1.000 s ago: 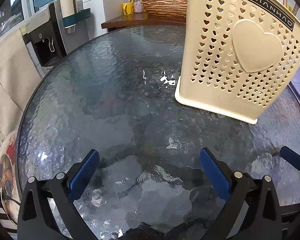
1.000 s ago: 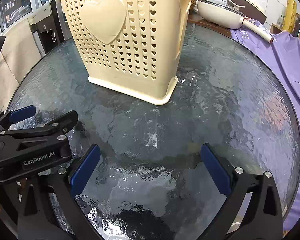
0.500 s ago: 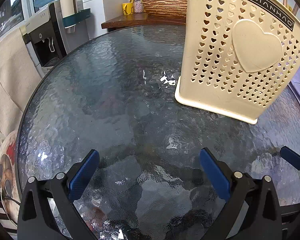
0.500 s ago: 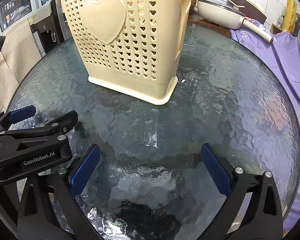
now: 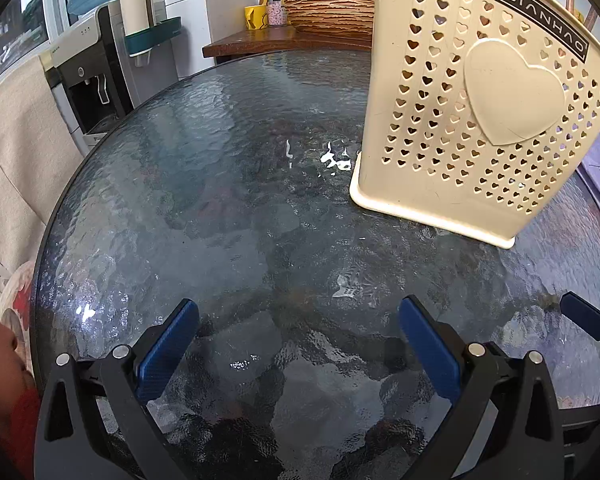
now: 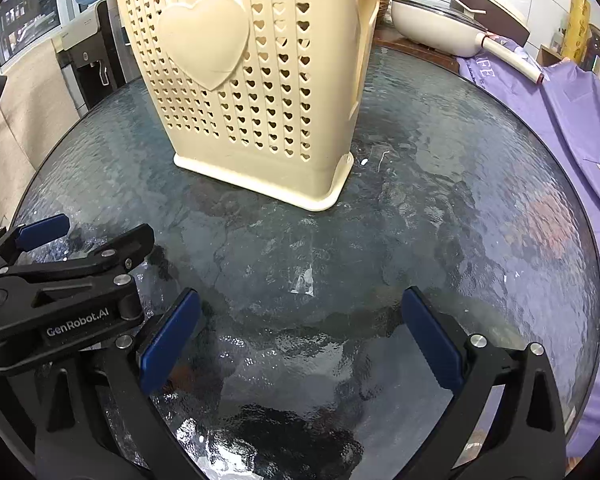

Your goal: Organize utensils

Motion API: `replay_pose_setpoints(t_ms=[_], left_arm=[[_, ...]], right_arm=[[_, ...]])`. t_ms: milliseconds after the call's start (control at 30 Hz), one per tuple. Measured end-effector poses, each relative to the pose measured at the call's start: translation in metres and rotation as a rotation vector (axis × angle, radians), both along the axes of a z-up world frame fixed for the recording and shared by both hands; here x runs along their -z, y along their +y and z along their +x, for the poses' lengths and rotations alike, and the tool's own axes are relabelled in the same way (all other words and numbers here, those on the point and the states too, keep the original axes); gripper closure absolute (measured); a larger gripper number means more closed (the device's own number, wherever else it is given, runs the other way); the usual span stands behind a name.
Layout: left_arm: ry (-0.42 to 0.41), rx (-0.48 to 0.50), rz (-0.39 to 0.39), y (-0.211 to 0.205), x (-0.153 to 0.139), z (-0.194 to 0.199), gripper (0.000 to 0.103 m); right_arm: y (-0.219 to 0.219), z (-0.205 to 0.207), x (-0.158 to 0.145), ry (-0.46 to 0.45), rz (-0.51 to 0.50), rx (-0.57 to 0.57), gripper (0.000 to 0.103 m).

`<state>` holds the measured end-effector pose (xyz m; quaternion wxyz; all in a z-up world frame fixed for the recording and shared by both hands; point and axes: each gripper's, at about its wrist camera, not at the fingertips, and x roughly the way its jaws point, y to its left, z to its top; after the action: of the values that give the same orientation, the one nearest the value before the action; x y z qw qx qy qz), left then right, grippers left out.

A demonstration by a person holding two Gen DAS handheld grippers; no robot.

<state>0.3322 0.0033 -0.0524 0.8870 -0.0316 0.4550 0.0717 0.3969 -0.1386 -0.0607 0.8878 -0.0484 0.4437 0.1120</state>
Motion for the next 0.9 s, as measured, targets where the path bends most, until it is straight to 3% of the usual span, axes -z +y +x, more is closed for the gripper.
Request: replay_pose_setpoints(t_ms=[900], left_arm=[[0.0, 0.0, 0.0, 0.0, -0.0003, 0.0001, 0.005]], right_arm=[[0.0001, 0.0014, 0.0003, 0.0, 0.0, 0.001, 0.005]])
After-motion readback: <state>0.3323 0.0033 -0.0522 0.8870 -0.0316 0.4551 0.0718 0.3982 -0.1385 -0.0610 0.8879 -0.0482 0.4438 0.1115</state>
